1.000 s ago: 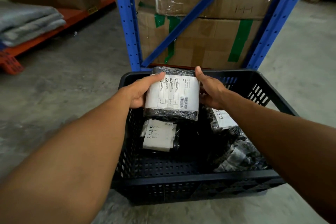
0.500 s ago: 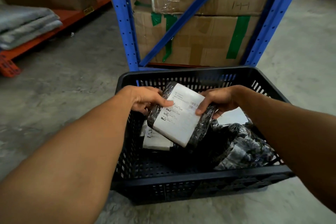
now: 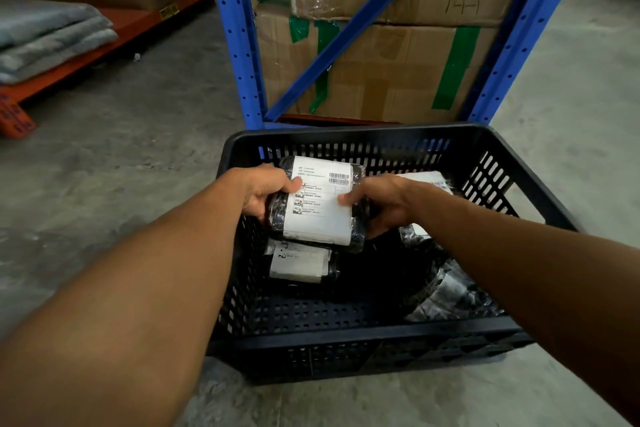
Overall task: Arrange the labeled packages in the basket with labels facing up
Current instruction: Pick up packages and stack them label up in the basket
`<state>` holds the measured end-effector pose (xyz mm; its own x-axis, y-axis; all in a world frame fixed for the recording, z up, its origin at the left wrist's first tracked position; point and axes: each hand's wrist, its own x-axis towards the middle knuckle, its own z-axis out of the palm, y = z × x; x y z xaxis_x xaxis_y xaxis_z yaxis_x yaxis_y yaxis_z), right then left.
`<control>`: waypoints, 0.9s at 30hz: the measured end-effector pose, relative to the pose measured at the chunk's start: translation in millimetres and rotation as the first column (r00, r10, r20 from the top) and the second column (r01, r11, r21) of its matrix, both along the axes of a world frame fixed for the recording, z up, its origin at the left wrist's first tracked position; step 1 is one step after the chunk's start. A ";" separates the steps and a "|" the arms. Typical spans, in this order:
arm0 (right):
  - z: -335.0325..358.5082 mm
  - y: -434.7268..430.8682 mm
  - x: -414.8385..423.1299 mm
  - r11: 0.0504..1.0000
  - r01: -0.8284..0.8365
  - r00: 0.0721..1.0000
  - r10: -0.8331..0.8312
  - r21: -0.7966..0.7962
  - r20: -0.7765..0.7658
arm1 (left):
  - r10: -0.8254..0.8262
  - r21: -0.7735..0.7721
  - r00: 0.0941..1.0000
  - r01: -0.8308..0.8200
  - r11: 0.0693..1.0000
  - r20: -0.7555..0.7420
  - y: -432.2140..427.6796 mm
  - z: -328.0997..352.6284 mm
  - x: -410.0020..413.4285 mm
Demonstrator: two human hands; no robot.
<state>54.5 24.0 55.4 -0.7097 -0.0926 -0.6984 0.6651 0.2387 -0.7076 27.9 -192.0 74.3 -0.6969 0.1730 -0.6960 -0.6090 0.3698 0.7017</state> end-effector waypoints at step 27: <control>-94.6 -37.3 -20.3 0.972 0.142 0.989 -0.132 0.186 -0.065 | 0.016 -0.128 0.962 0.019 0.992 0.271 4.5 -93.5 -12.6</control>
